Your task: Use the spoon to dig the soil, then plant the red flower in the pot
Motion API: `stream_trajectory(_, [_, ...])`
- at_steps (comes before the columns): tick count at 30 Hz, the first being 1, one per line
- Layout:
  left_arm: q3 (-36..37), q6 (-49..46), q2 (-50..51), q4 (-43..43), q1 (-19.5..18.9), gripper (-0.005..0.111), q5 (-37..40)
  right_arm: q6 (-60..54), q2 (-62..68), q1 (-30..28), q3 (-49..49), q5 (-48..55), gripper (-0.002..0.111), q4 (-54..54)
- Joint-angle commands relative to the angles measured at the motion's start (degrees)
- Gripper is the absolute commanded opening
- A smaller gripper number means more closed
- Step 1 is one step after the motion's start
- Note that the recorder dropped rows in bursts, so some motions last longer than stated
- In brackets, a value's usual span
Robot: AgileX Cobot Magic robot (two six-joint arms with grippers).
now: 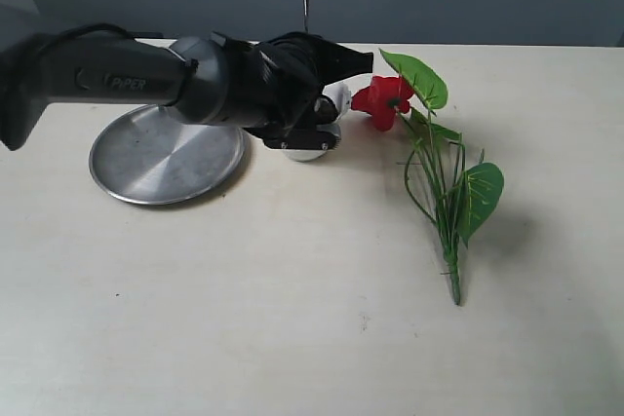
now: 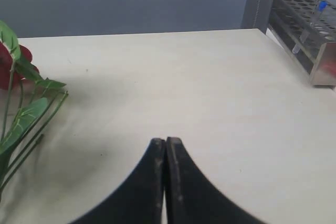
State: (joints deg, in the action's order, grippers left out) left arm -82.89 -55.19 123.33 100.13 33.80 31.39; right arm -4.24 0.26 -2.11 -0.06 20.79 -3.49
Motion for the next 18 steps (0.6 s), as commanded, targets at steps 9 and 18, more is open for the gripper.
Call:
stream_trajectory(9, [-3.26,-0.76,-0.66,-0.18,-1.70,0.000,-3.26,-0.07,-0.26,0.13,0.06,-0.14,0.000,0.04])
stream_trajectory(18, [-3.26,-0.88,-0.66,-0.18,-3.38,0.000,-3.90,-0.07,-0.26,0.13,0.06,-0.14,0.000,0.04])
